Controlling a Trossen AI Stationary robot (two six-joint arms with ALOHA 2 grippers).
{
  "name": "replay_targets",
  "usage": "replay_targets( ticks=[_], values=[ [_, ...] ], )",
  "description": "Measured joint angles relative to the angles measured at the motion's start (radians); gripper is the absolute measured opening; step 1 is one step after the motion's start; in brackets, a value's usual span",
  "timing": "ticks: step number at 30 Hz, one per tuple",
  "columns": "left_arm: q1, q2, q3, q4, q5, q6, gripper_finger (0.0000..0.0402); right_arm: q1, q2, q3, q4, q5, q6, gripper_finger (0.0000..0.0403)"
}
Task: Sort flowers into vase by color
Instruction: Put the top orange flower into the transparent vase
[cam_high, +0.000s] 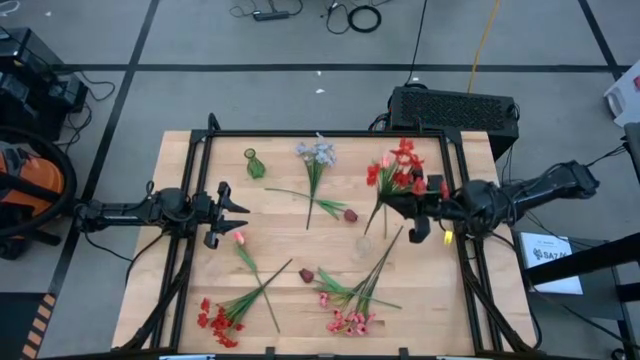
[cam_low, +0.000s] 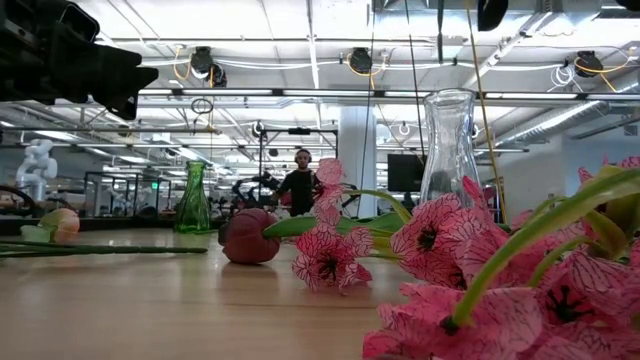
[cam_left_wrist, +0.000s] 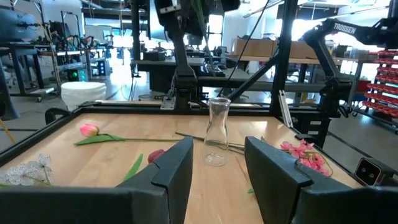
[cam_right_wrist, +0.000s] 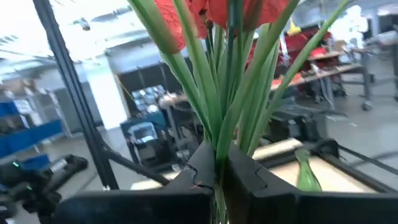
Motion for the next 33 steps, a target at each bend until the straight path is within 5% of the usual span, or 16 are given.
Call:
replay_targets(
  ticks=[22, 33],
  values=[
    [0.0, 0.0, 0.0, 0.0, 0.0, 0.0, 0.0153, 0.175, 0.343, 0.0, 0.005, 0.226, -0.012, 0.0004],
    [0.0, 0.0, 0.0, 0.0, 0.0, 0.0, 0.0153, 0.191, 0.434, 0.0, 0.006, 0.237, 0.103, 0.0004]
  ],
)
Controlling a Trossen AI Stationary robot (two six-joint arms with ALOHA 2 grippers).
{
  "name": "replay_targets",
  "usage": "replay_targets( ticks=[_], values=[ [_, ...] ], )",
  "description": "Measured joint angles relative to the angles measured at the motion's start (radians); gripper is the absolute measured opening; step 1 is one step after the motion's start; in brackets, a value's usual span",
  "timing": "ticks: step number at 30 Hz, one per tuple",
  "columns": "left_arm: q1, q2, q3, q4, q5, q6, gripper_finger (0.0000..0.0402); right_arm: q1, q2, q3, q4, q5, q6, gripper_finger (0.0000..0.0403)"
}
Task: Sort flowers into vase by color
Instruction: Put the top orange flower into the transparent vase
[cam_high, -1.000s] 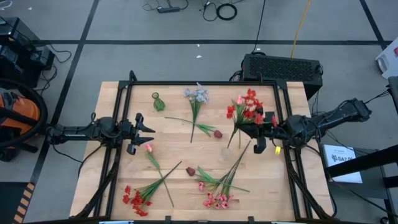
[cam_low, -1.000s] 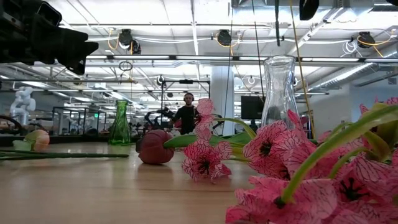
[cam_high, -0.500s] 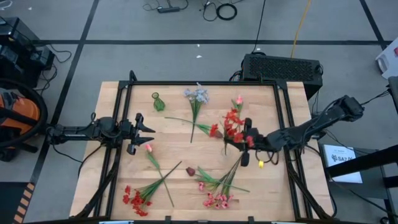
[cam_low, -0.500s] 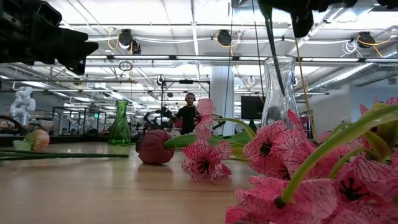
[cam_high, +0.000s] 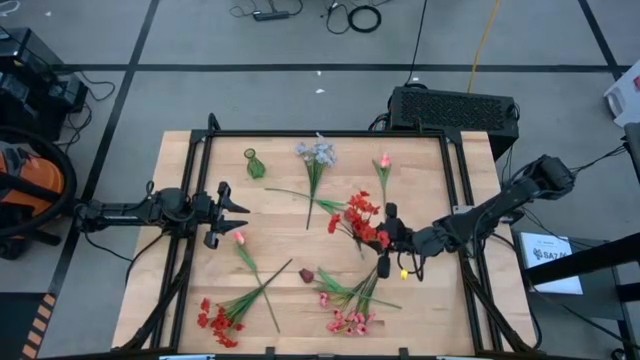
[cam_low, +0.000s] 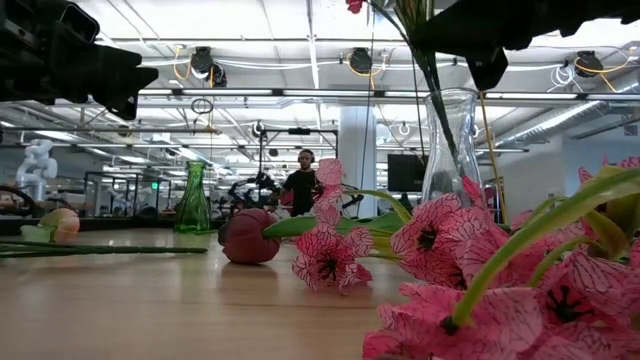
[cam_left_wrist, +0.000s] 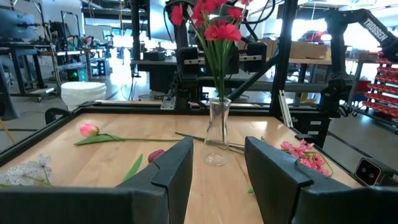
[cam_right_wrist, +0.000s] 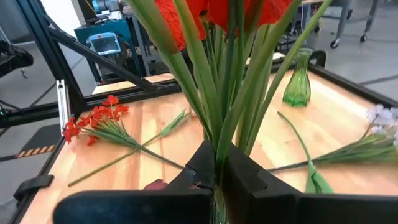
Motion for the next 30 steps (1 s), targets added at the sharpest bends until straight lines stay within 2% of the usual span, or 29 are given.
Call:
replay_targets(
  ticks=[9, 17, 22, 26, 30],
  values=[
    [0.0, 0.0, 0.0, 0.0, 0.0, 0.0, 0.0153, 0.01, -0.011, 0.0, 0.001, -0.013, 0.032, 0.0022],
    [0.0, 0.0, 0.0, 0.0, 0.0, 0.0, 0.0153, 0.01, -0.015, 0.0, -0.004, -0.013, 0.03, 0.0066],
    [0.0, 0.0, 0.0, 0.0, 0.0, 0.0, 0.0153, 0.01, -0.061, 0.0, -0.055, -0.021, 0.029, 0.01],
    [0.0, 0.0, 0.0, 0.0, 0.0, 0.0, 0.0153, 0.011, -0.117, 0.0, -0.108, -0.048, 0.029, 0.0129],
    [0.0, 0.0, 0.0, 0.0, 0.0, 0.0, 0.0153, 0.011, -0.173, 0.0, -0.184, -0.119, 0.029, 0.0155]
  ],
)
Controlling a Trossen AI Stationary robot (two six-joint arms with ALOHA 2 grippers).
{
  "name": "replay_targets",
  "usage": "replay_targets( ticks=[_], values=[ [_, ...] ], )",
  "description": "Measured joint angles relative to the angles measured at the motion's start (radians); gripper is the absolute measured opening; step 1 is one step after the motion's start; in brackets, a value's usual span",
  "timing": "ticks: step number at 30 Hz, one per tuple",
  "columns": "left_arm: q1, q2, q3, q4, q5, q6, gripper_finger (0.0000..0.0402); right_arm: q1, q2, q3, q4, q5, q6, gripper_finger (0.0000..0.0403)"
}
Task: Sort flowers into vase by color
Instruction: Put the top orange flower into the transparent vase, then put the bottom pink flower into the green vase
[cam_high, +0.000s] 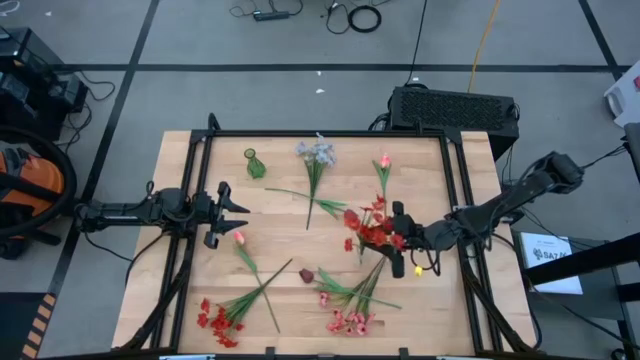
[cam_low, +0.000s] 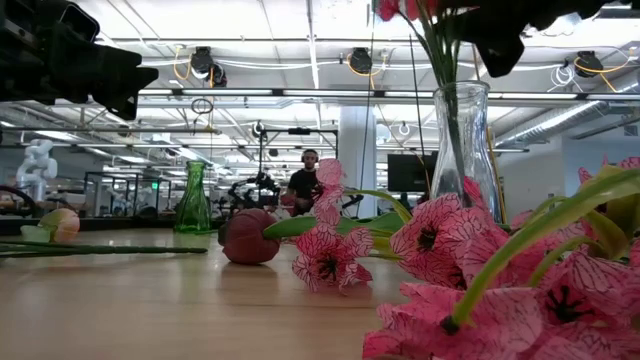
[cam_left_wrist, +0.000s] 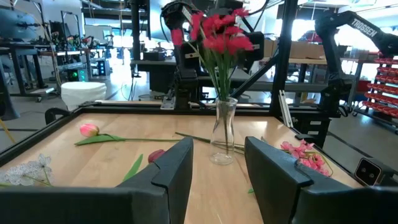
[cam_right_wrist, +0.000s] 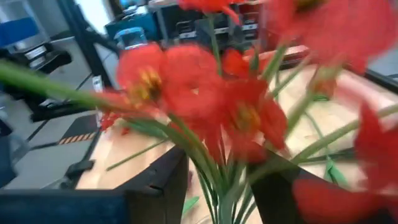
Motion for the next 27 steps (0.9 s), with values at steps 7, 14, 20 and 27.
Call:
replay_targets(
  ticks=[7, 14, 20, 27],
  values=[
    [0.0, 0.0, 0.0, 0.002, 0.0, 0.0, 0.0153, 0.002, -0.121, 0.0, -0.187, -0.097, 0.063, 0.017],
    [0.0, 0.0, 0.0, 0.002, 0.0, 0.0, 0.0153, 0.002, -0.271, 0.002, -0.499, -0.21, 0.164, 0.0155],
    [0.0, 0.0, 0.0, 0.002, 0.0, 0.0, 0.0153, 0.001, -0.33, 0.002, -0.724, -0.302, 0.253, 0.0135],
    [0.0, 0.0, 0.0, 0.002, 0.0, 0.0, 0.0153, 0.001, -0.333, 0.002, -0.963, -0.287, 0.468, 0.0106]
  ],
)
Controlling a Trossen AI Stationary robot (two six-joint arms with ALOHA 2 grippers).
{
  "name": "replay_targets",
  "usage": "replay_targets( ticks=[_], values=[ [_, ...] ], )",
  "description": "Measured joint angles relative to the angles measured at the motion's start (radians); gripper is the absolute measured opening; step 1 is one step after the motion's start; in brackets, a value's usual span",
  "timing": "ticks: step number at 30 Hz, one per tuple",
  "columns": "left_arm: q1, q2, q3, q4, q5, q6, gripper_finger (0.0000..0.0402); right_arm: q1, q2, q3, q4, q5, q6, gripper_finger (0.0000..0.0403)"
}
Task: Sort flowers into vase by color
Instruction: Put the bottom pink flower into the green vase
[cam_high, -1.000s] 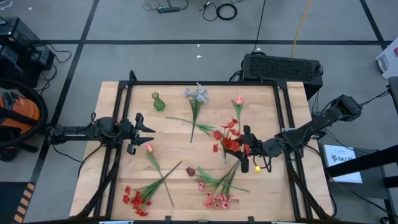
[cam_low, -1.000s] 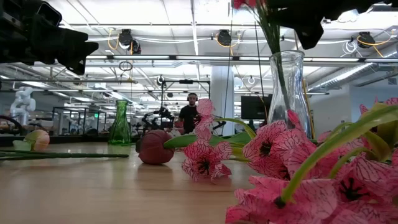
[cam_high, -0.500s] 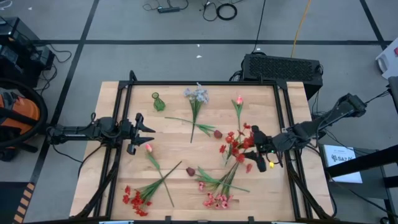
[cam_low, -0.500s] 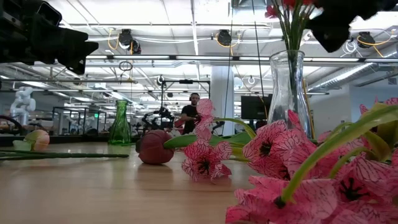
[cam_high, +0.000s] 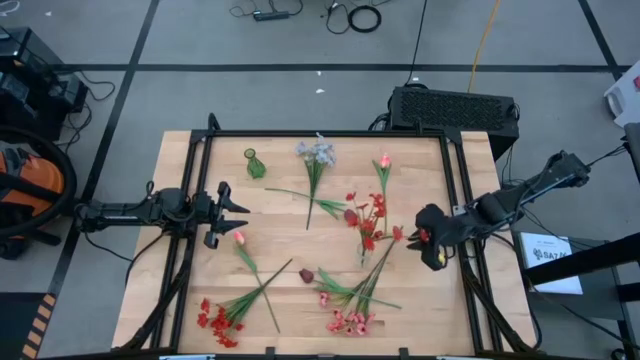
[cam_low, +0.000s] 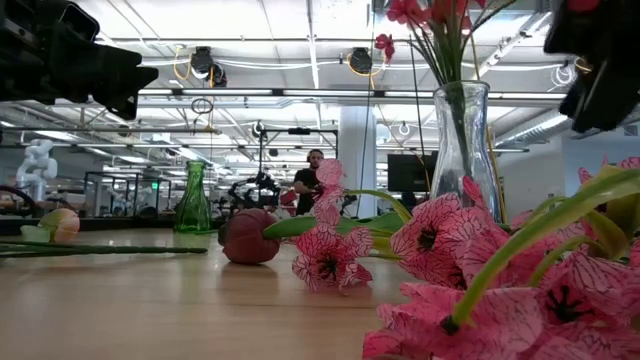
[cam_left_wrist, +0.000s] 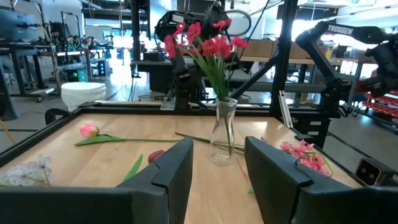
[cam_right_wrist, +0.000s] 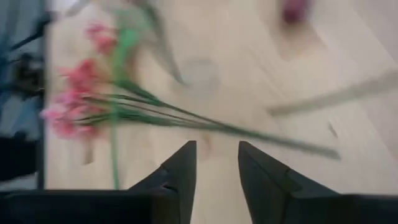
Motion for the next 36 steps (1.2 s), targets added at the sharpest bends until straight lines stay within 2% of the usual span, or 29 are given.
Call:
replay_targets(
  ticks=[9, 14, 24, 26, 30, 36],
  values=[
    [0.0, 0.0, 0.0, 0.0, 0.0, 0.0, 0.0153, 0.0, 0.001, 0.0, -0.256, -0.008, 0.436, 0.0008],
    [0.0, 0.0, 0.0, 0.0, 0.0, 0.0, 0.0153, 0.0, 0.001, 0.0, -0.286, -0.031, 0.6, 0.0009],
    [0.0, 0.0, 0.0, 0.007, -0.022, -0.002, 0.0153, 0.0, 0.007, 0.0, -0.286, -0.022, 0.814, 0.0001],
    [0.0, 0.0, 0.0, 0.015, -0.015, -0.067, 0.0153, 0.0, 0.017, 0.0, -0.286, -0.021, 0.845, 0.0001],
    [0.0, 0.0, 0.0, 0.024, 0.039, -0.368, 0.0153, 0.0, 0.047, 0.0, -0.284, -0.02, 0.896, 0.0001],
    [0.0, 0.0, 0.0, 0.035, -0.008, -0.55, 0.0153, 0.0, 0.104, 0.0, -0.265, -0.018, 0.928, 0.0001]
  ],
)
